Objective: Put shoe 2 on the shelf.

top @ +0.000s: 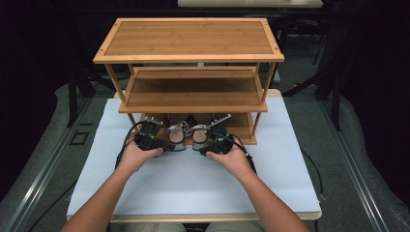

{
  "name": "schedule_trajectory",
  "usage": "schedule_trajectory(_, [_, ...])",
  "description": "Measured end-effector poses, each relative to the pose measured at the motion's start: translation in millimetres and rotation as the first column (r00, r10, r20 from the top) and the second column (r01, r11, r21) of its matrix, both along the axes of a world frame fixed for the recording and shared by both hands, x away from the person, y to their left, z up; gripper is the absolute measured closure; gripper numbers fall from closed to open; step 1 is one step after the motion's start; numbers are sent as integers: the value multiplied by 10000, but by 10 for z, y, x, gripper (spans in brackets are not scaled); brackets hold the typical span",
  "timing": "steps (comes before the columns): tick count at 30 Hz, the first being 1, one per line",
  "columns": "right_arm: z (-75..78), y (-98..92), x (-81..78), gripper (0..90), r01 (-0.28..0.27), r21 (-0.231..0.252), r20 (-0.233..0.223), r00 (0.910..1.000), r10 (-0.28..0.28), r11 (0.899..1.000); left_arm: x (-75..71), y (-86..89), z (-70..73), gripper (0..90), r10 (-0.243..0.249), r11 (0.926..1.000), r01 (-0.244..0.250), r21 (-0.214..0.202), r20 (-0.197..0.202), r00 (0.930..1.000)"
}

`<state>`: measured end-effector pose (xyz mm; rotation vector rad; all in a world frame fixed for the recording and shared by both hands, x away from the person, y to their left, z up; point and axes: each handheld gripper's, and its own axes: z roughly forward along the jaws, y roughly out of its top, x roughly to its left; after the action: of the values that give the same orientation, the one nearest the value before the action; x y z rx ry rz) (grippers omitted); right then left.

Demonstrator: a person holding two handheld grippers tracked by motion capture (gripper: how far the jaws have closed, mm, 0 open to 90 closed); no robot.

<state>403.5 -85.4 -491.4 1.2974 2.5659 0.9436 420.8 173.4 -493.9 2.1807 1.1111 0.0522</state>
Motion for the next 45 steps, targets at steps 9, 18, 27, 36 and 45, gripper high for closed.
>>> schedule_trajectory(9, [123, -140, -159, 484, -5, -20, 318, 9995, 5, 10000, -136, 98, 180, 507, -165, 9998, 163, 70, 335, 9993])
schedule_trajectory(18, [224, -350, -358, 473, 91, -93, 629, 9980, -85, 9999, -294, 271, 278, 494, -153, 9997, 140, 217, 582, 9982])
schedule_trajectory(27, [187, -595, -609, 469, 398, -292, 1095, 9933, -363, 9988, -462, 473, 272, 493, 4, 9998, -21, 210, 815, 9967])
schedule_trajectory(36, [87, -765, -804, 469, 774, -315, 1249, 9895, -729, 9965, -616, 587, 87, 491, 101, 9993, -125, 364, 637, 9979])
schedule_trajectory(45, [-55, -816, -908, 469, 978, 15, 1168, 9884, -973, 9952, -741, 653, -71, 490, 299, 9989, -324, 349, 684, 9972])
